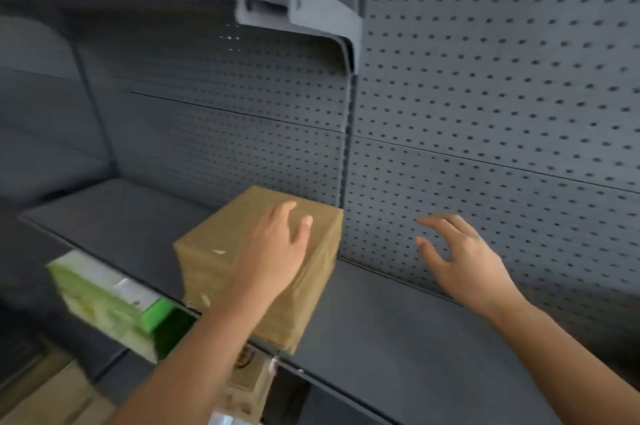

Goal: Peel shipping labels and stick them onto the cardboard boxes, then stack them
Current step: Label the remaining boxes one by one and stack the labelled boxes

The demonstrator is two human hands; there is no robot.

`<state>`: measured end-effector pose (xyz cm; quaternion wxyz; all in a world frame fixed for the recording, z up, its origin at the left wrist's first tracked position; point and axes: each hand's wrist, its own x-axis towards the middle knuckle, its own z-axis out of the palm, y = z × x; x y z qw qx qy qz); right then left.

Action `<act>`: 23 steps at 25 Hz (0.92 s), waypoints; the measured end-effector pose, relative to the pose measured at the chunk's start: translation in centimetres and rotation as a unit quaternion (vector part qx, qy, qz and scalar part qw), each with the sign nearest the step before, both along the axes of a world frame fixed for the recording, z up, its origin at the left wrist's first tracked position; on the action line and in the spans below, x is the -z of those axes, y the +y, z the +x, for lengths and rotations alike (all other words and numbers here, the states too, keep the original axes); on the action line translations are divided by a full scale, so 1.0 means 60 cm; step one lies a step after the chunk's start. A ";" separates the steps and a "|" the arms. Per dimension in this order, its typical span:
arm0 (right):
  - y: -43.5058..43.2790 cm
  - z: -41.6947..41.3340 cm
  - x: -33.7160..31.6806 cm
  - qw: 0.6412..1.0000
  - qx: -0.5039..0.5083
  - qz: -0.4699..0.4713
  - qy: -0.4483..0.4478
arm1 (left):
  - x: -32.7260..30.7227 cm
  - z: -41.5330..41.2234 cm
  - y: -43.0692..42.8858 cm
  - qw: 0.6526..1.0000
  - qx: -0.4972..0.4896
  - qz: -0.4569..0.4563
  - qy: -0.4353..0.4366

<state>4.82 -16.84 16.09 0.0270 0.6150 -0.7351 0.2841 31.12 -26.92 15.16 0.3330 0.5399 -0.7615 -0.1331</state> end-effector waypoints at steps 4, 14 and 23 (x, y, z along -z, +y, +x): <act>-0.083 0.108 0.013 0.994 -0.052 0.015 -0.093 | 0.018 0.156 -0.075 0.993 -0.108 0.032 -0.016; -0.174 0.246 0.090 0.862 0.022 0.089 -0.499 | 0.114 0.275 -0.182 0.838 -0.152 0.327 0.410; -0.186 0.271 0.138 0.765 0.051 0.090 -0.635 | 0.104 0.250 -0.151 0.847 -0.091 0.363 0.377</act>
